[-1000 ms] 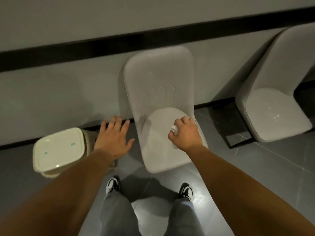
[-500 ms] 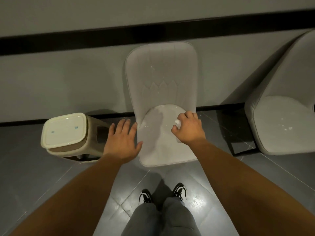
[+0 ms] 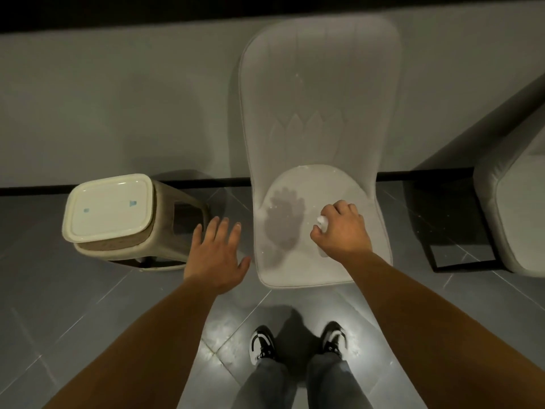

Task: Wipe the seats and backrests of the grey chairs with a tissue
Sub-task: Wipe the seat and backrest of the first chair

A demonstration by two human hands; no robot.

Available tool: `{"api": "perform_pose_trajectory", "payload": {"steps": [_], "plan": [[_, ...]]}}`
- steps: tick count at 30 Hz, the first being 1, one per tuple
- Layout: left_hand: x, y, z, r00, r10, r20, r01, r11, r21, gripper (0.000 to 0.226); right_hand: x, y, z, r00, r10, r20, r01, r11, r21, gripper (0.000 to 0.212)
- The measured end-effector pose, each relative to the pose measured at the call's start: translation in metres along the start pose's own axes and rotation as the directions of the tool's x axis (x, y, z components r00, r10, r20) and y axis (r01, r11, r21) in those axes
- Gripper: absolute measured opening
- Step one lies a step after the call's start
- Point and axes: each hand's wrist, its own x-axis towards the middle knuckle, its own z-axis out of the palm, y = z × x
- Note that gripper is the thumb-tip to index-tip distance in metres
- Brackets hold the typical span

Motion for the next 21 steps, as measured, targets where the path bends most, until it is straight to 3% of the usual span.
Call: {"api": "perform_pose_trajectory", "payload": {"steps": [7, 12, 16, 21], "plan": [[0.06, 0.002, 0.056, 0.995, -0.063, -0.076, 0.061, 0.998, -0.022, 0.08, 0.037, 0.0, 0.072, 0.996, -0.094, -0.009, 0.094, 0.996, 0.01, 0.032], [0.126, 0.016, 0.092, 0.946, -0.185, -0.266, 0.142, 0.975, -0.172, 0.078, 0.076, 0.009, 0.124, 0.982, -0.188, -0.007, 0.188, 0.982, -0.002, 0.036], [0.177, 0.016, 0.114, 0.904, -0.215, -0.368, 0.15, 0.969, -0.197, 0.079, 0.11, 0.007, 0.168, 0.981, -0.193, -0.031, 0.194, 0.98, 0.042, 0.037], [0.235, 0.02, 0.135, 0.891, -0.307, -0.336, 0.153, 0.897, -0.414, 0.087, 0.152, -0.002, 0.217, 0.969, -0.242, -0.056, 0.245, 0.968, 0.048, 0.047]]}}
